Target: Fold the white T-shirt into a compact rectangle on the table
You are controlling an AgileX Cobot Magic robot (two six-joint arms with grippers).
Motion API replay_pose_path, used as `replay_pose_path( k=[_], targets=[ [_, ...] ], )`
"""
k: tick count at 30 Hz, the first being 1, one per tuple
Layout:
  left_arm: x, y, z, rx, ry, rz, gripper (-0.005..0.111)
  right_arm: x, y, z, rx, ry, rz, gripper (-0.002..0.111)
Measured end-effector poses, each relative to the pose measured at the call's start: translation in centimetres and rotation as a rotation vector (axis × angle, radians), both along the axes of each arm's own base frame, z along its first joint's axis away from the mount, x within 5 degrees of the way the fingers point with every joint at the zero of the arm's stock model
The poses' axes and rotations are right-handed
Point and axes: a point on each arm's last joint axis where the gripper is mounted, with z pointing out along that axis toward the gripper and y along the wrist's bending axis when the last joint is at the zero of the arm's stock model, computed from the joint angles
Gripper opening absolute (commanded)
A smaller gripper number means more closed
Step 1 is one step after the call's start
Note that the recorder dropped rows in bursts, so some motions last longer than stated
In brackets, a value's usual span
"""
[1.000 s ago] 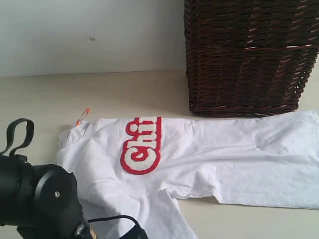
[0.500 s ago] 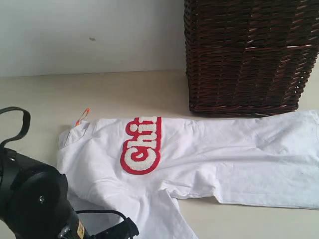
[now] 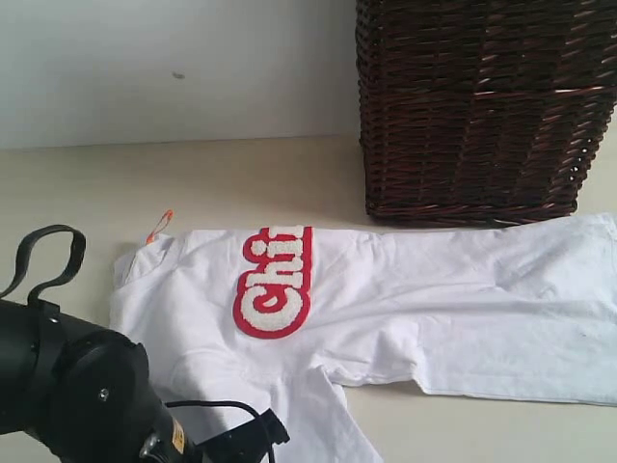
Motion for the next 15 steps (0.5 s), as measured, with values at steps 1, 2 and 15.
replay_pose_path(
  k=[1,2,15],
  targets=[
    [0.0,-0.02,0.01,-0.002,0.001,0.003,0.001,0.0,0.0,0.0,0.0,0.0,0.0,0.0],
    [-0.01,-0.03,0.02,-0.003,0.002,0.006,0.001,0.0,0.0,0.0,0.0,0.0,0.0,0.0],
    [-0.81,0.42,0.35,0.079,0.163,0.321,0.051,0.0,0.0,0.0,0.0,0.0,0.0,0.0]
  ],
)
